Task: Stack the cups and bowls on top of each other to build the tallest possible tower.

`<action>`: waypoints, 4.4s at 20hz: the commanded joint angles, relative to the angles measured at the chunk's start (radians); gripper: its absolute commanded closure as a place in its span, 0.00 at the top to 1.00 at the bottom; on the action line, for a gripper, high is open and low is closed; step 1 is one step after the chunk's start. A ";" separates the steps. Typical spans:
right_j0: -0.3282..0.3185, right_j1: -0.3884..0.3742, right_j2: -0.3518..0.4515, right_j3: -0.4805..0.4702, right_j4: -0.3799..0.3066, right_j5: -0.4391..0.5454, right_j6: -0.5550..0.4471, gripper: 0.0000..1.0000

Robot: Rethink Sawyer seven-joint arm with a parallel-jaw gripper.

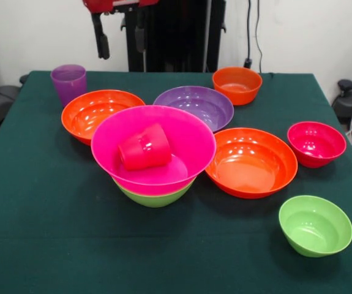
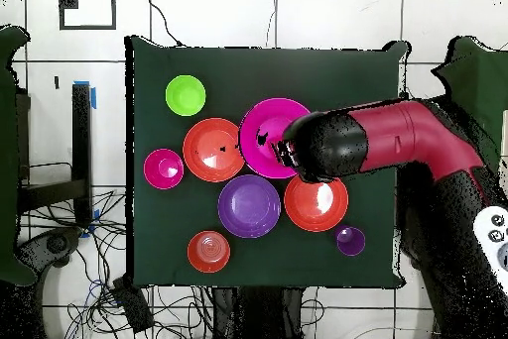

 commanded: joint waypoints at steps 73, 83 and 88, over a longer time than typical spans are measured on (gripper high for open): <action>0.382 0.376 -0.331 -0.466 -0.101 0.104 0.060 1.00; 0.378 0.402 -0.359 -0.418 -0.081 0.047 0.105 1.00; 0.377 0.417 -0.360 -0.387 -0.055 0.007 0.114 1.00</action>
